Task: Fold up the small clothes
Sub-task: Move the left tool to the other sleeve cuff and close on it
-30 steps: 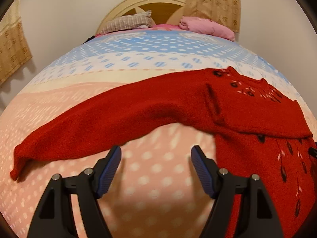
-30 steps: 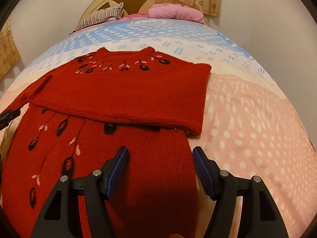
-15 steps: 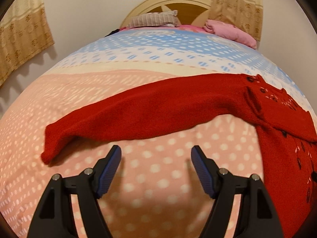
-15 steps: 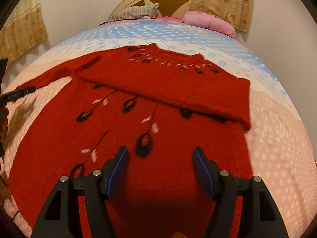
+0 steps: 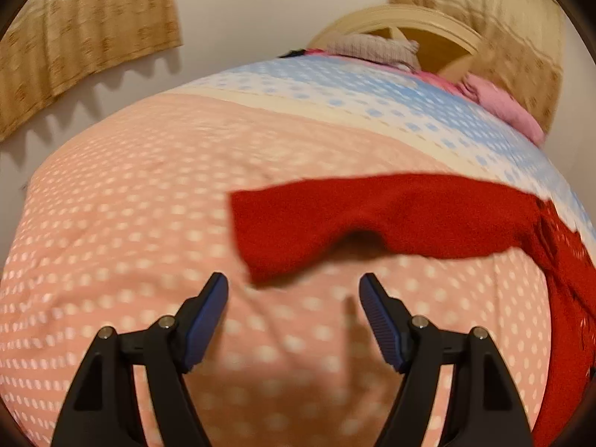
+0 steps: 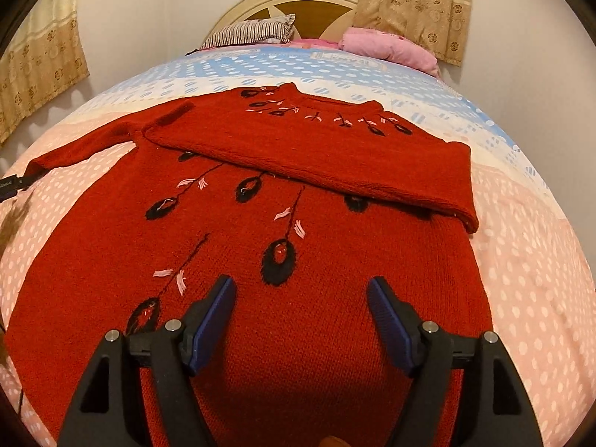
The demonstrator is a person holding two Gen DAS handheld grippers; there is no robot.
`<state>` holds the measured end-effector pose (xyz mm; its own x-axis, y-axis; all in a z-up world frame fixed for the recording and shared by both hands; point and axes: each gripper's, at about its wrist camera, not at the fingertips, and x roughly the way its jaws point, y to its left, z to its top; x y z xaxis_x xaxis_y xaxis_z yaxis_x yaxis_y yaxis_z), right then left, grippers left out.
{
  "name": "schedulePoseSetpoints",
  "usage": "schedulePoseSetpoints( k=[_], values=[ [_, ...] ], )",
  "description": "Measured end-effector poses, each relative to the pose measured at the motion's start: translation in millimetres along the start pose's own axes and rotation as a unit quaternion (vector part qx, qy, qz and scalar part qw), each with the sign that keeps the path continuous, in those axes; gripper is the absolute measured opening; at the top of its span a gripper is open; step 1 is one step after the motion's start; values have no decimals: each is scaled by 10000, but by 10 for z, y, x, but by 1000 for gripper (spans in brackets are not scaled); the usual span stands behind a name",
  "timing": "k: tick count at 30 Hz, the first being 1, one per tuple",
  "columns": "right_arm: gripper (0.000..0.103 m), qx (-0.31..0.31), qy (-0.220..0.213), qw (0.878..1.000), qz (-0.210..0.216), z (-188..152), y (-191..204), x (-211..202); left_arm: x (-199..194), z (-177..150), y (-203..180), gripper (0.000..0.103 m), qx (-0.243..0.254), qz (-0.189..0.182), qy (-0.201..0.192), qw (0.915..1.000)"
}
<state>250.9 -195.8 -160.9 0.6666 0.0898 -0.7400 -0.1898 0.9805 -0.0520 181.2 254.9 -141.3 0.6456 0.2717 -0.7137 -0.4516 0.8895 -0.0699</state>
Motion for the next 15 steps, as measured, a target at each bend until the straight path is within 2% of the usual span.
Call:
schedulePoseSetpoints(
  k=[6, 11, 15],
  values=[
    [77, 25, 6, 10000, 0, -9, -6, 6, -80, 126, 303, 76, -462, 21, -164, 9988],
    [77, 32, -3, 10000, 3, -15, -22, 9, 84, 283, 345, 75, -723, -41, -86, 9973],
    [78, 43, -11, 10000, 13, -22, -26, 7, 392, 386, 344, 55, -873, -81, 235, 9959]
  ],
)
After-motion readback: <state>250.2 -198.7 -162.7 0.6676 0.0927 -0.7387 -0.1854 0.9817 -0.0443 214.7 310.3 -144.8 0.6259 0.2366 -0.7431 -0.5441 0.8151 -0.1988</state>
